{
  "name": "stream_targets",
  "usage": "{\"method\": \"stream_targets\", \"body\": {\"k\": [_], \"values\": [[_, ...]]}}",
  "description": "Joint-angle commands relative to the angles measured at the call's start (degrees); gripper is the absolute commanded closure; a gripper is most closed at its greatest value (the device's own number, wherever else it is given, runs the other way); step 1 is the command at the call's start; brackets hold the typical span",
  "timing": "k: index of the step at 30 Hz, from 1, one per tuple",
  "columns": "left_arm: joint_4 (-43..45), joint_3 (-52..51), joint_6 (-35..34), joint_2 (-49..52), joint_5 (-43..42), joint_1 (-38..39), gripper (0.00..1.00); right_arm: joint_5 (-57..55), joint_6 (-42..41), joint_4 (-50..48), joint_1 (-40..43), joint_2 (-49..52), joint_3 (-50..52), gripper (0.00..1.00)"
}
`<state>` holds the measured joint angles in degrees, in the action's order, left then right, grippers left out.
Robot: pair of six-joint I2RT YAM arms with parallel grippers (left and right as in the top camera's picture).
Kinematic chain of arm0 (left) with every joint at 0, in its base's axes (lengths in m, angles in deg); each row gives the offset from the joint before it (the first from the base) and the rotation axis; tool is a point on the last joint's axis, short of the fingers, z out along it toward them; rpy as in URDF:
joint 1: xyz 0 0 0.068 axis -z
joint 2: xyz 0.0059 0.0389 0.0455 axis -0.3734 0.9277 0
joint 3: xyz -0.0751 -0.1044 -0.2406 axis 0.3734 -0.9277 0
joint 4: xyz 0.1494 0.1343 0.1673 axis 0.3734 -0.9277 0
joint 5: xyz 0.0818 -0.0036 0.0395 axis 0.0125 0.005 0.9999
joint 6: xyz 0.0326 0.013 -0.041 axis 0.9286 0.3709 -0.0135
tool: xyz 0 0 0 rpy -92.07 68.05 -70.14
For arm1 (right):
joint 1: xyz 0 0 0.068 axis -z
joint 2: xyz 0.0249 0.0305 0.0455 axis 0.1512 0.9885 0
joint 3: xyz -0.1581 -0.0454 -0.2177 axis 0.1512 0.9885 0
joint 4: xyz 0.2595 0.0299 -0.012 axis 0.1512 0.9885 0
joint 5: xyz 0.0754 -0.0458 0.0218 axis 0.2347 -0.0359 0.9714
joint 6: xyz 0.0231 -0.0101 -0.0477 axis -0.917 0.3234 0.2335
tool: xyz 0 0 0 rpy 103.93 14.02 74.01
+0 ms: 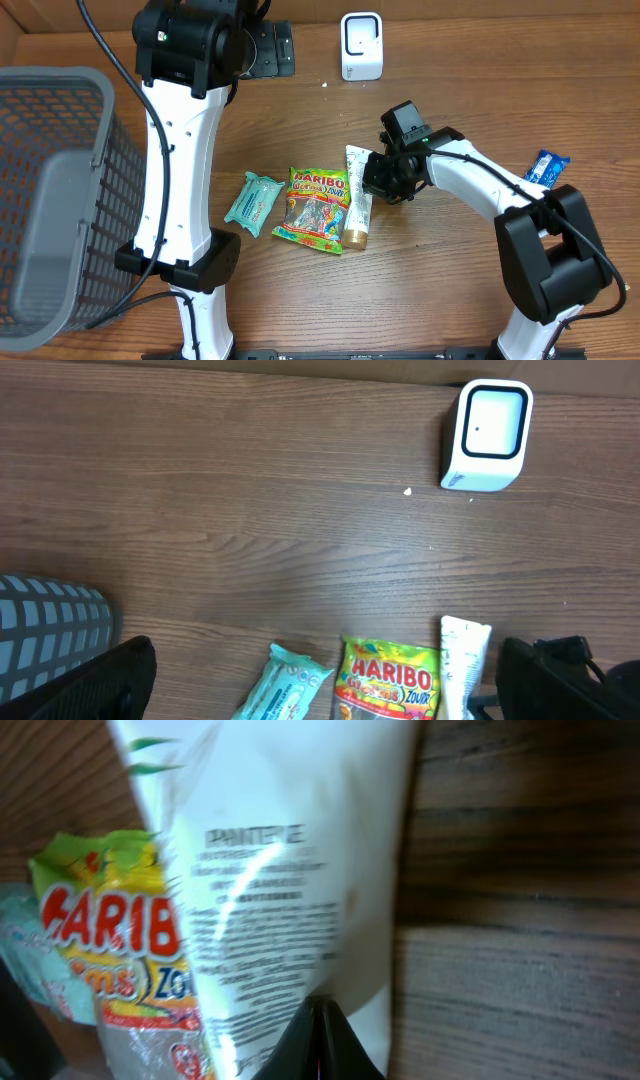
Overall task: Scan the item barcode
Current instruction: 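Reach the right gripper to the Pantene tube and grasp it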
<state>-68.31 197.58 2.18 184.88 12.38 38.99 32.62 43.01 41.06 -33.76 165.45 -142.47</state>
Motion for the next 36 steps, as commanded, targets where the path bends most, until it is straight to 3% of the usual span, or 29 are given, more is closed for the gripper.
{"method": "stream_targets", "body": {"k": [1, 3, 7, 11, 18, 20, 22, 29, 36], "values": [[0.07, -0.28, -1.05, 0.52, -0.24, 0.22, 0.0, -1.16, -0.26, -1.97, -0.07, 2.19, 1.18, 0.95], [0.07, -0.28, -1.05, 0.52, -0.24, 0.22, 0.0, -1.14, 2.01, -2.69, -0.07, 2.12, 0.66, 0.84], [0.07, -0.28, -1.05, 0.52, -0.26, 0.22, 0.0, -1.16, 9.35, -0.5, 0.04, 1.97, -4.24, 0.41], [0.07, -0.28, -1.05, 0.52, -0.24, 0.22, 0.0, -1.14, 16.65, 4.57, -0.24, 1.97, -11.39, 0.27], [0.07, -0.28, -1.05, 0.52, -0.24, 0.22, 0.01, -0.07, 21.38, 7.89, -3.93, 2.05, -14.38, 0.3], [0.07, -0.28, -1.05, 0.52, -0.24, 0.22, 0.01, 2.95, 21.35, 9.97, -5.57, 2.08, -14.38, 0.47], [0.07, -0.28, -1.05, 0.52, -0.24, 0.22, 0.0, 5.05, 20.41, 12.87, -7.45, 2.08, -14.38, 0.56], [0.07, -0.28, -1.05, 0.52, -0.26, 0.22, 0.01, 4.35, 16.35, 16.57, -12.5, 2.1, -12.22, 0.55], [0.07, -0.28, -1.05, 0.52, -0.24, 0.22, 0.0, -5.03, 10.62, 18.93, -12.09, 2.1, -6.67, 0.55]]}}
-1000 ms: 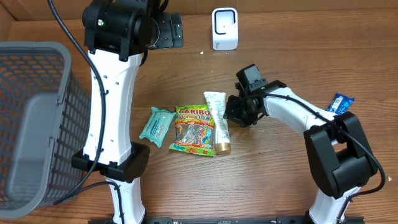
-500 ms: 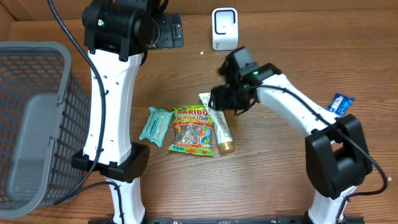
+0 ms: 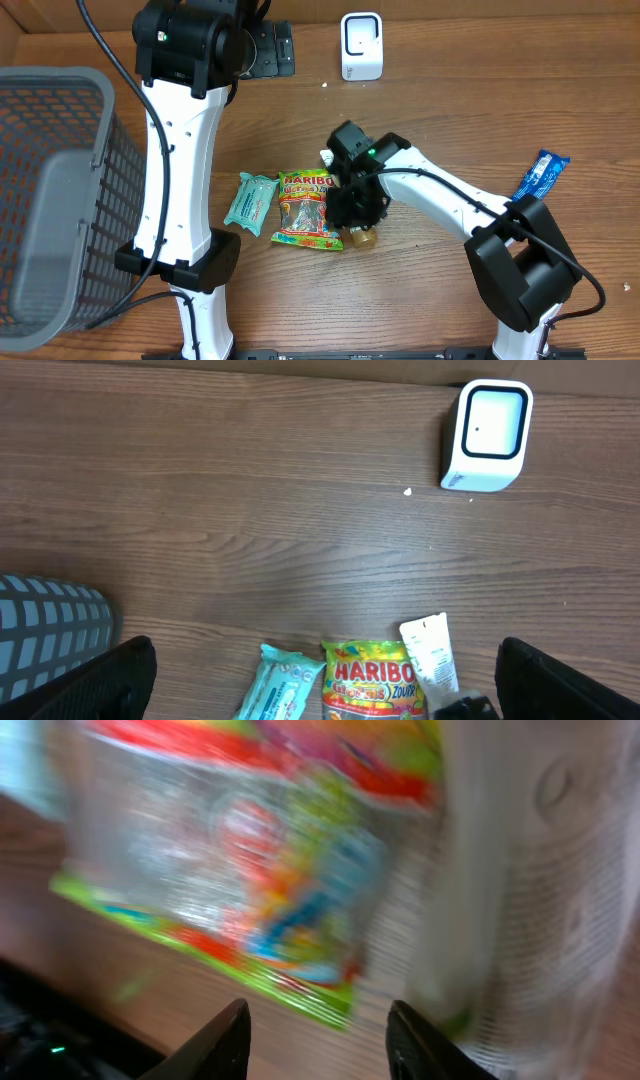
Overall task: Scan the item barcode
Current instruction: 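Reach the right gripper to the Pantene tube and grasp it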
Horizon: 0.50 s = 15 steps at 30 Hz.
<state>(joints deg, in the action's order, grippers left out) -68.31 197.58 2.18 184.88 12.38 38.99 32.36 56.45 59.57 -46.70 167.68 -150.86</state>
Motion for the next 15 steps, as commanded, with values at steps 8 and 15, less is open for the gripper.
{"method": "stream_targets", "body": {"k": [8, 15], "values": [[0.07, -0.28, -1.05, 0.52, -0.26, 0.22, 0.0, -24.39, -2.14, 5.42, 3.87, -0.15, 2.05, 0.55], [0.07, -0.28, -1.05, 0.52, -0.24, 0.22, 0.0, -40.59, 1.55, -4.26, 9.7, -0.15, 2.05, 0.55]]}}
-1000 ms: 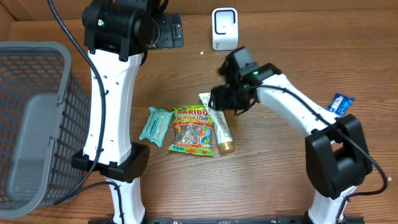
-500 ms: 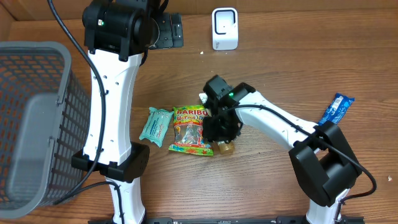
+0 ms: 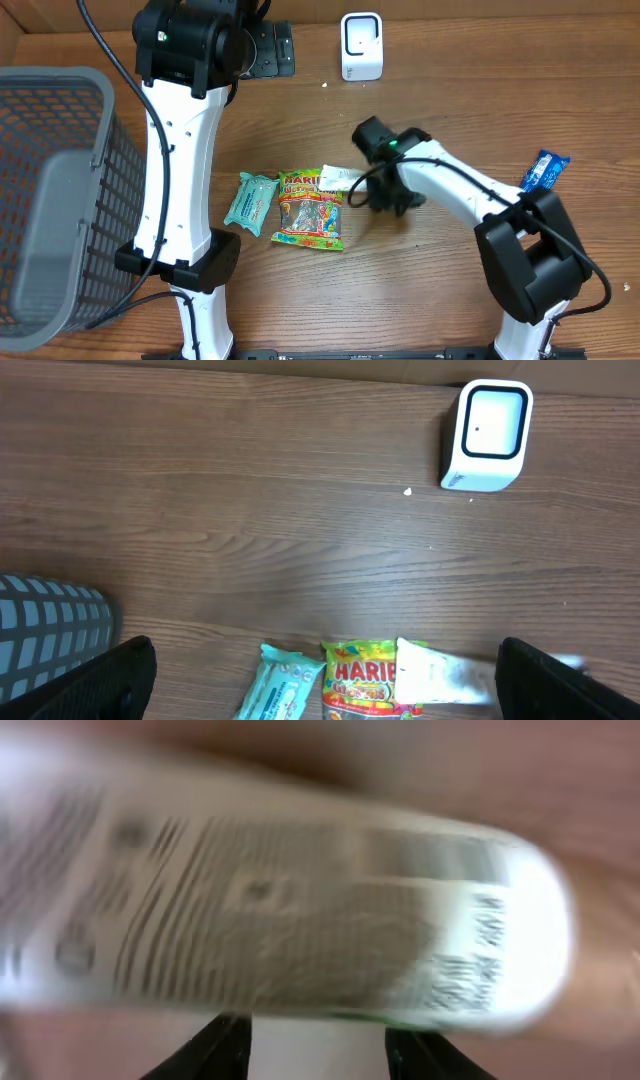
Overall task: Scan the item barcode
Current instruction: 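Reach the right gripper to the Pantene tube and grasp it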
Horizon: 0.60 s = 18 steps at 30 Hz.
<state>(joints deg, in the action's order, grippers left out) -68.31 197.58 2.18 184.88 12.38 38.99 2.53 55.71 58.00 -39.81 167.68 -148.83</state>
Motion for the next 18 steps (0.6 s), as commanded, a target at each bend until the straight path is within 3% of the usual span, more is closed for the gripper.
{"method": "stream_targets", "body": {"k": [1, 5, 9, 14, 15, 18], "values": [[0.07, -0.28, -1.05, 0.52, -0.24, 0.22, 0.0, -10.71, 3.63, -4.81, 4.13, -0.15, 0.0, 0.55], [0.07, -0.28, -1.05, 0.52, -0.26, 0.22, 0.0, -9.77, 5.86, -12.07, 9.7, -0.15, -0.24, 0.55], [0.07, -0.28, -1.05, 0.52, -0.26, 0.22, 0.0, 0.31, 7.91, -14.67, 14.45, -0.15, -2.21, 0.52], [0.07, -0.28, -1.05, 0.52, -0.24, 0.22, 0.0, 28.09, 6.54, -15.54, 18.27, -0.15, -4.57, 0.37], [0.07, -0.28, -1.05, 0.52, -0.24, 0.22, 0.0, 33.62, 4.59, -15.78, 18.34, -0.13, -4.57, 0.29], [0.07, -0.28, -1.05, 0.52, -0.24, 0.22, 0.0, 36.5, -3.74, -14.29, 16.46, -0.13, -4.55, 0.14]]}}
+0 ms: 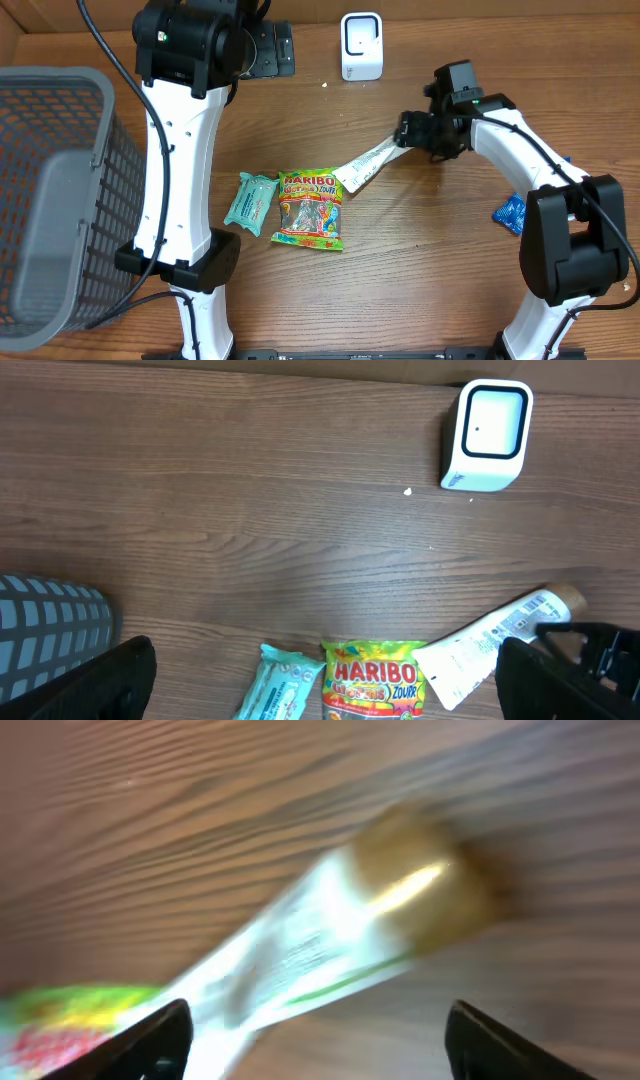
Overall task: Scan the item barcode
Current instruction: 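Reach the right gripper to the Pantene tube and grasp it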
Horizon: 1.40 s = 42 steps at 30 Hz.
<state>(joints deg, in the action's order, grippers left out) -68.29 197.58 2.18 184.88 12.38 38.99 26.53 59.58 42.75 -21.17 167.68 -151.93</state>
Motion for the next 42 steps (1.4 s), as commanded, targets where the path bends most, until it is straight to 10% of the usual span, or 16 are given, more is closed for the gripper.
{"method": "stream_targets", "body": {"k": [1, 15, 23, 35, 42], "values": [[0.04, -0.28, -1.05, 0.52, -0.24, 0.22, 0.0, 11.69, -9.99, 1.4, -3.13, -0.13, -1.44, 0.11], [0.04, -0.28, -1.05, 0.52, -0.24, 0.22, 0.0, -15.32, -34.71, -3.45, -15.47, 3.96, 2.62, 0.09], [0.04, -0.28, -1.05, 0.52, -0.24, 0.22, 0.01, -19.43, -34.6, -2.01, -14.47, 6.23, 2.8, 0.49], [0.04, -0.28, -1.05, 0.52, -0.26, 0.22, 0.0, 4.13, 4.26, -3.21, -10.8, 6.16, 0.42, 0.59], [0.04, -0.28, -1.05, 0.52, -0.26, 0.22, 0.0, 8.28, 7.04, -2.43, -8.72, 6.16, 0.42, 0.95]]}}
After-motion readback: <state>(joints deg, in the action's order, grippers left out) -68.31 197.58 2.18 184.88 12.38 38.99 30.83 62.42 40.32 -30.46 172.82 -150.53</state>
